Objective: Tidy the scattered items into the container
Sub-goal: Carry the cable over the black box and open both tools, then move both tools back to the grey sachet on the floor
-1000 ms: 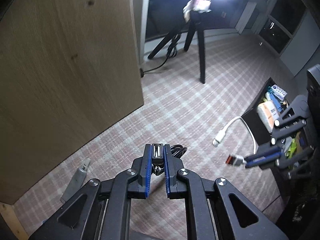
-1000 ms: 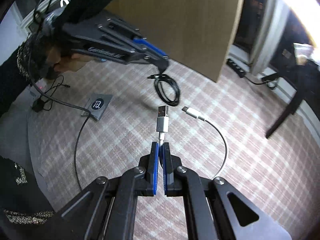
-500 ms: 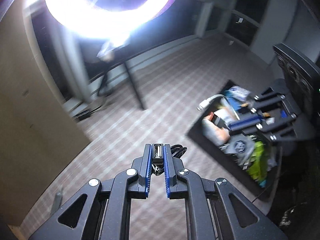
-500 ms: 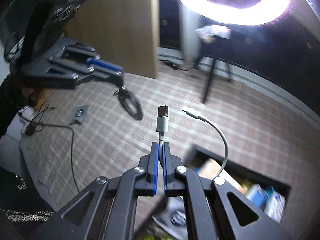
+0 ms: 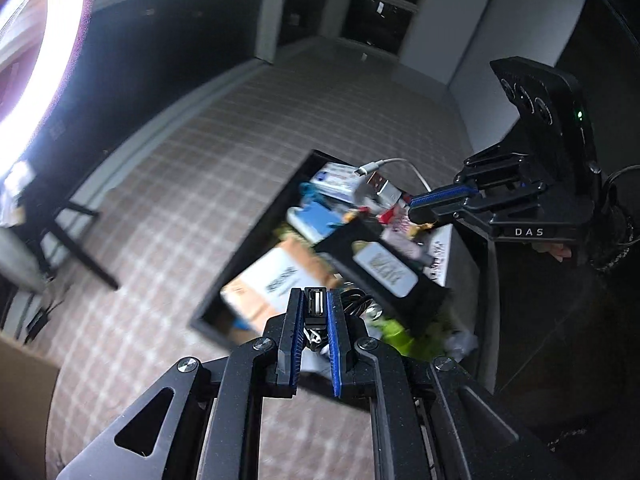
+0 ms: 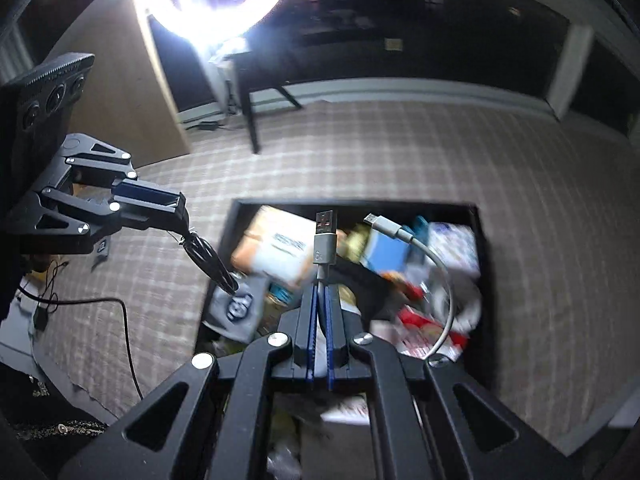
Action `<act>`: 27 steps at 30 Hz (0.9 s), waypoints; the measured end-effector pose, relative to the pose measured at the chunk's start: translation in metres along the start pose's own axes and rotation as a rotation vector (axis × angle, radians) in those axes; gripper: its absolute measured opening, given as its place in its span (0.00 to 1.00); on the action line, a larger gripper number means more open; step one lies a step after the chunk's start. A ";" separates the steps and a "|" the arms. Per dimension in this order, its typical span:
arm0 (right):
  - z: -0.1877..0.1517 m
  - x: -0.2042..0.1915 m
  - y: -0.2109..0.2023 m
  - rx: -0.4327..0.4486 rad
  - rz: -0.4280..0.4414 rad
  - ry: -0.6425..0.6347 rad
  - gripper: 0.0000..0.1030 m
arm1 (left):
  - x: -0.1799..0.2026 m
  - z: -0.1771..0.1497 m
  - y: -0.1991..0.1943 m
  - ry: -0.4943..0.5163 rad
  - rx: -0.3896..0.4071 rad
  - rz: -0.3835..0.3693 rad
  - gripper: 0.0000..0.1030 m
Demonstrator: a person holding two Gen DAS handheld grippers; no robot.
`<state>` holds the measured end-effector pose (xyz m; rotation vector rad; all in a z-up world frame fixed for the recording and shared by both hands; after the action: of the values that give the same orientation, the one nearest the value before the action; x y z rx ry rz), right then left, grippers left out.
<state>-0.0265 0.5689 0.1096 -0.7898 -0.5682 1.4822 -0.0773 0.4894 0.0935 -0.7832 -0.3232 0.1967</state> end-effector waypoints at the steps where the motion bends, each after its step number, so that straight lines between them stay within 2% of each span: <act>1: -0.004 0.006 -0.003 0.000 -0.008 0.012 0.04 | 0.005 0.001 0.005 0.003 -0.008 -0.007 0.10; 6: -0.015 0.022 -0.009 0.005 -0.051 0.034 0.04 | 0.022 0.005 0.027 0.026 -0.047 -0.021 0.12; 7: -0.016 0.025 -0.010 0.006 -0.072 0.038 0.07 | 0.022 0.006 0.030 0.025 -0.050 -0.006 0.15; 8: -0.016 0.027 -0.010 0.010 -0.083 0.047 0.16 | 0.021 0.008 0.032 0.023 -0.049 0.006 0.28; 9: -0.015 0.028 -0.012 0.019 -0.086 0.055 0.22 | 0.020 0.012 0.031 0.019 -0.037 0.015 0.35; 10: -0.013 0.027 -0.015 0.034 -0.086 0.058 0.29 | 0.018 0.015 0.030 0.014 -0.022 0.023 0.35; 16: -0.002 0.020 -0.022 0.075 -0.076 0.054 0.30 | 0.003 0.019 0.010 -0.013 0.014 0.046 0.35; 20: 0.006 0.004 -0.014 0.077 -0.047 0.036 0.32 | -0.013 0.012 -0.011 -0.040 0.038 0.089 0.35; 25: 0.018 -0.034 0.004 0.078 0.017 -0.018 0.45 | -0.038 -0.013 -0.046 -0.092 0.065 0.171 0.35; 27: 0.022 -0.052 0.013 0.066 0.043 -0.061 0.46 | -0.051 -0.029 -0.063 -0.126 0.077 0.201 0.35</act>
<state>-0.0535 0.5185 0.1211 -0.7116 -0.5476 1.5611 -0.1111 0.4116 0.1092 -0.7283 -0.3536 0.4458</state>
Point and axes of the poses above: each gripper's, at about its wrist camera, not at the fingertips, and y roughly the way its jaws point, x to its right, z to its top, the point moved 10 cm from there along y, roughly the way its jaws point, and after that the axes turned 11 degrees about x, right-handed, at the moved point
